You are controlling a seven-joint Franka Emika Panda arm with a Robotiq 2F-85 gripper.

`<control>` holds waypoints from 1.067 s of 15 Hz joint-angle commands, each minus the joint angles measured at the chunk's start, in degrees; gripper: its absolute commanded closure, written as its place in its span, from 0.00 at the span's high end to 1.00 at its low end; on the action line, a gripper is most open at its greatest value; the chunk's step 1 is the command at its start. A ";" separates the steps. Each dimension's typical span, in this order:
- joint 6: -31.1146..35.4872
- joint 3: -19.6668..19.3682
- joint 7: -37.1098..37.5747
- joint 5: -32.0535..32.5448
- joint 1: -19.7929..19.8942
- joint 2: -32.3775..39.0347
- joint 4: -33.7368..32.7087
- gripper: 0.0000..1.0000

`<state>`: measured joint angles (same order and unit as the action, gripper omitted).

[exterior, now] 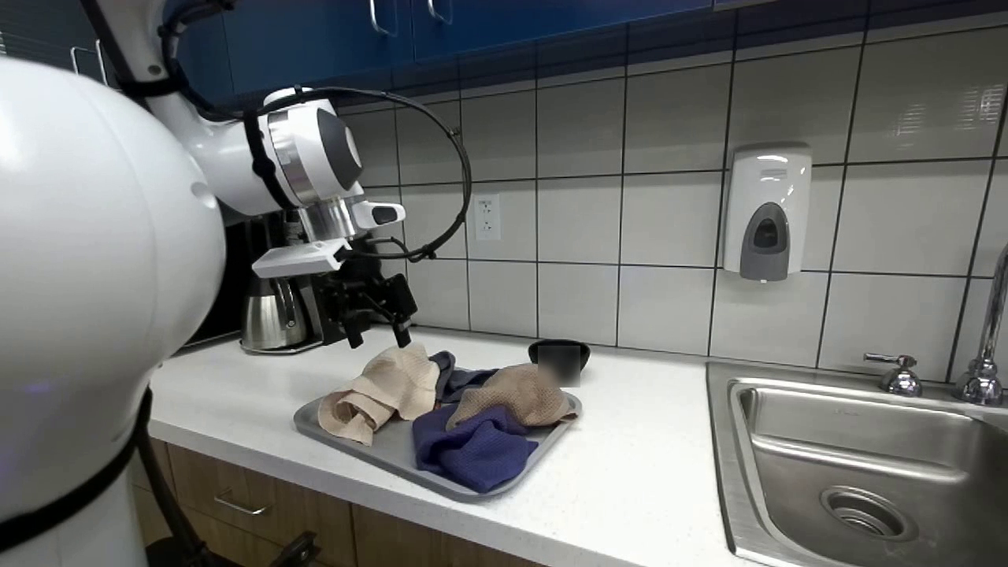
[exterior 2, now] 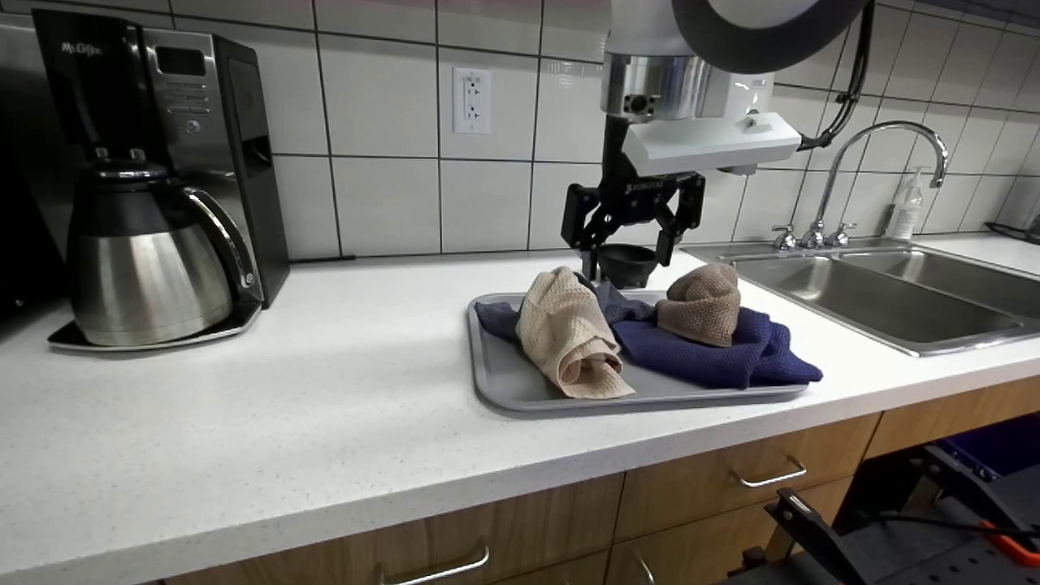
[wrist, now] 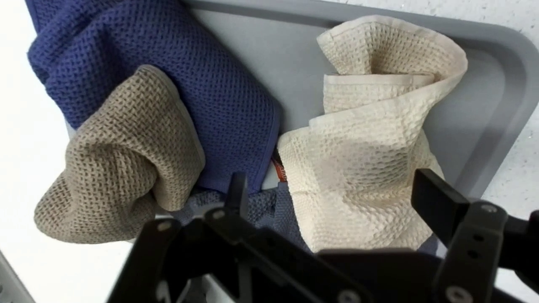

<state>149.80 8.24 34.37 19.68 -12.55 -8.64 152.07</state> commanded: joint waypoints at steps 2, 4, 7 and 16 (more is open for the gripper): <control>-0.58 0.06 -15.12 -8.44 1.44 -3.62 2.79 1.00; -2.07 0.13 -18.80 -10.05 1.75 -5.08 3.52 1.00; -3.44 0.44 -19.86 -9.63 2.52 -7.85 5.21 1.00; -7.72 1.29 -19.95 -9.25 3.24 -13.54 7.06 1.00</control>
<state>145.47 7.85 16.49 11.26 -11.04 -19.25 159.11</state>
